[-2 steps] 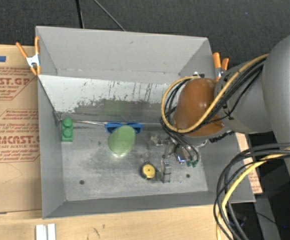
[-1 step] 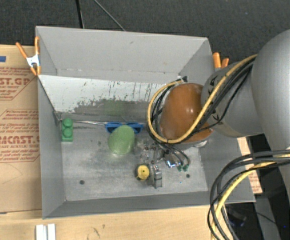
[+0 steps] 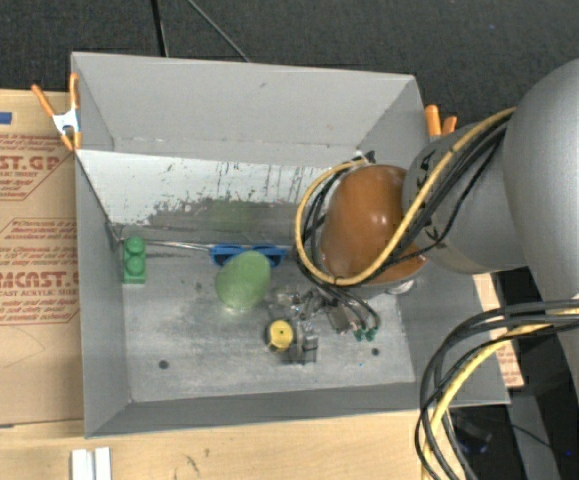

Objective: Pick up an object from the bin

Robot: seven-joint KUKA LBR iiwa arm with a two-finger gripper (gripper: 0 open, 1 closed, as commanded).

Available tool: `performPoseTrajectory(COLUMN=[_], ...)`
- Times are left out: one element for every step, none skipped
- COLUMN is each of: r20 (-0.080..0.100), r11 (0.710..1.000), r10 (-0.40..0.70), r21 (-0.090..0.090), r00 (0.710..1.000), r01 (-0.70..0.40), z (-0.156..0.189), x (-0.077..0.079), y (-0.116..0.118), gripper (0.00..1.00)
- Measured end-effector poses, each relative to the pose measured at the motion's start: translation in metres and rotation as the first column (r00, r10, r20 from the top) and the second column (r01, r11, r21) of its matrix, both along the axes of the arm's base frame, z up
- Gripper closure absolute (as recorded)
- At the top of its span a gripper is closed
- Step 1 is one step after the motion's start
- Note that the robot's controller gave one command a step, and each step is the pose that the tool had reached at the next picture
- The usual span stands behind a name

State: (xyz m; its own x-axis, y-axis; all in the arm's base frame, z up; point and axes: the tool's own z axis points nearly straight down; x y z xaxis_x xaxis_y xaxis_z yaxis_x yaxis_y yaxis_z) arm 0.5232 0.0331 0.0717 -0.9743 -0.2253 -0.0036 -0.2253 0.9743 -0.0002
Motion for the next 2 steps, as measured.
performPoseTrajectory(r20=[0.008,-0.001], r11=[1.0,1.0], r10=[-0.026,-0.025], r21=[0.001,0.0], r00=[1.0,1.0], r01=[0.026,0.025], z=[0.1456,0.141], x=[0.0205,0.0185], y=[0.0121,0.0119], gripper=[1.0,0.0])
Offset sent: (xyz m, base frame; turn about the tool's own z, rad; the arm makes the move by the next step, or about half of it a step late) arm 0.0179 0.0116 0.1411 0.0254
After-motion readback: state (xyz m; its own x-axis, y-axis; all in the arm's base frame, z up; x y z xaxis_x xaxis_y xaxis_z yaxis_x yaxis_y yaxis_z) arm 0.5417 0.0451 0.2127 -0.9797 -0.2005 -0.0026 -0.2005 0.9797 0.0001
